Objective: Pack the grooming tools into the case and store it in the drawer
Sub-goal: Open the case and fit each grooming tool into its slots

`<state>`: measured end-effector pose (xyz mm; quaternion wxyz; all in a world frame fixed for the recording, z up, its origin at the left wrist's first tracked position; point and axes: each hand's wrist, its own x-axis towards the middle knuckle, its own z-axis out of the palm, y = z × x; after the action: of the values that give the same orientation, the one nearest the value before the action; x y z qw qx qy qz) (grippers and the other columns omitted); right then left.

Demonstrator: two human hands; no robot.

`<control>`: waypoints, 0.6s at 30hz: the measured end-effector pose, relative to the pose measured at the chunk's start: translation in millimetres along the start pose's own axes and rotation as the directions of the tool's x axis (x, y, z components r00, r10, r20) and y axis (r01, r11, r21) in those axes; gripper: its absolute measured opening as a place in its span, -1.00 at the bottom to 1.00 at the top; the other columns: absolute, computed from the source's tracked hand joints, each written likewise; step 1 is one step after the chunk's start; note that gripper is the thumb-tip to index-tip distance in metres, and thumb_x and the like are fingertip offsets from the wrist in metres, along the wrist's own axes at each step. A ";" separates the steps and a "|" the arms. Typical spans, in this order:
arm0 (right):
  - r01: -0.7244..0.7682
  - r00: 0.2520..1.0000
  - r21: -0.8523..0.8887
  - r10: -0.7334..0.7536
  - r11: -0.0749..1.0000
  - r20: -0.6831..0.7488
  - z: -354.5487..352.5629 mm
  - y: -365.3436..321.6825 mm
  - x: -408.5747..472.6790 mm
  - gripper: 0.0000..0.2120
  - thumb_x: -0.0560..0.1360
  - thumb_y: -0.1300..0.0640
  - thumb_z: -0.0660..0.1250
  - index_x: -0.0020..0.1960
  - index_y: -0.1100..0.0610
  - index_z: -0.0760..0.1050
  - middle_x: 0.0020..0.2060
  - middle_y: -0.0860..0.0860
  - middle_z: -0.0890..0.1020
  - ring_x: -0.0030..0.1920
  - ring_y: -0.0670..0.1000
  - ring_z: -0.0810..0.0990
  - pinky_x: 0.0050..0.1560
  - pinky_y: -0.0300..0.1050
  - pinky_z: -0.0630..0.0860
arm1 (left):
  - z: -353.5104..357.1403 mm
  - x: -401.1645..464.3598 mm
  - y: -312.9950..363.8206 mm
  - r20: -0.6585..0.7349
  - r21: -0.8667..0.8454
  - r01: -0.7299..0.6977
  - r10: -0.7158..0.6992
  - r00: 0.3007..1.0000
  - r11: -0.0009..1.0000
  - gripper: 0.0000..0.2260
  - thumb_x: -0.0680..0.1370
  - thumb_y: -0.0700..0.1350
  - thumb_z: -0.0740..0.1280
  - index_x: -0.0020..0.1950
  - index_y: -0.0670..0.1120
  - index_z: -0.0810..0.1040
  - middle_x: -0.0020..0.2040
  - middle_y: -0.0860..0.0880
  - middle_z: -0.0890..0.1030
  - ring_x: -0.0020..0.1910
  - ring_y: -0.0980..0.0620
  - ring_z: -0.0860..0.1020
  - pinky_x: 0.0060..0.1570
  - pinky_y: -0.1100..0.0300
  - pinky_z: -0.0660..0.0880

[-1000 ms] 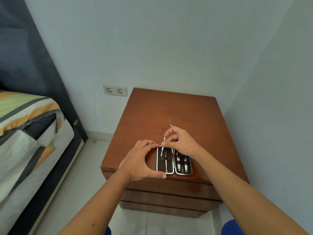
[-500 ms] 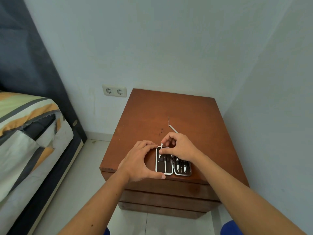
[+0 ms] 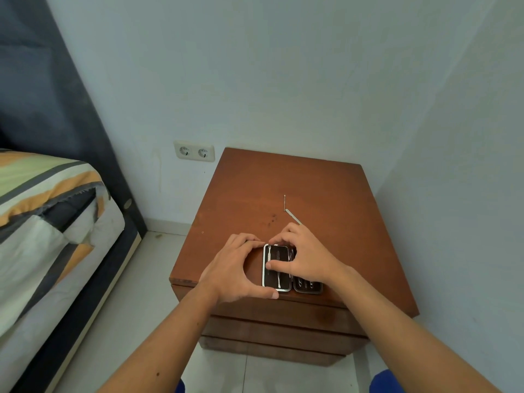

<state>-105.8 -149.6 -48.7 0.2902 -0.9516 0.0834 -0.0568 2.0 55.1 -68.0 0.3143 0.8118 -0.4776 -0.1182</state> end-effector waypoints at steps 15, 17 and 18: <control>-0.004 1.000 0.048 0.004 0.999 -0.001 5.4 -5.8 -17.4 -0.50 0.29 -0.25 0.61 0.17 -0.13 0.65 0.11 -0.19 0.44 0.23 -0.10 0.41 0.27 -0.23 0.39 | -1.0 -0.9 -0.1 0.017 0.013 -0.008 0.007 1.000 1.000 0.02 0.19 0.55 0.53 0.53 0.08 0.44 0.35 0.27 0.37 0.35 0.25 0.31 0.36 0.22 0.36; -0.015 0.999 0.088 0.017 0.996 -0.029 3.7 -4.1 -15.7 -0.58 0.35 -0.22 0.60 0.16 -0.13 0.66 0.08 -0.21 0.49 0.17 -0.17 0.44 0.19 -0.31 0.38 | -0.3 -1.0 -0.5 0.011 0.015 -0.012 0.011 1.000 1.000 0.02 0.19 0.54 0.54 0.52 0.08 0.44 0.34 0.28 0.38 0.35 0.26 0.31 0.37 0.22 0.36; -0.027 0.997 0.114 0.035 0.993 -0.070 2.2 -2.9 -13.3 -0.65 0.39 -0.17 0.59 0.12 -0.12 0.67 0.04 -0.21 0.52 0.12 -0.19 0.47 0.14 -0.32 0.40 | 0.2 -1.1 -1.0 0.002 0.016 -0.016 0.016 1.000 1.000 0.02 0.18 0.54 0.54 0.52 0.08 0.45 0.34 0.28 0.38 0.35 0.26 0.31 0.38 0.22 0.36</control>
<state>-118.1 -143.5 -49.7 0.3411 -0.9297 0.1051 -0.0911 2.0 56.3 -69.0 0.3085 0.8102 -0.4855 -0.1127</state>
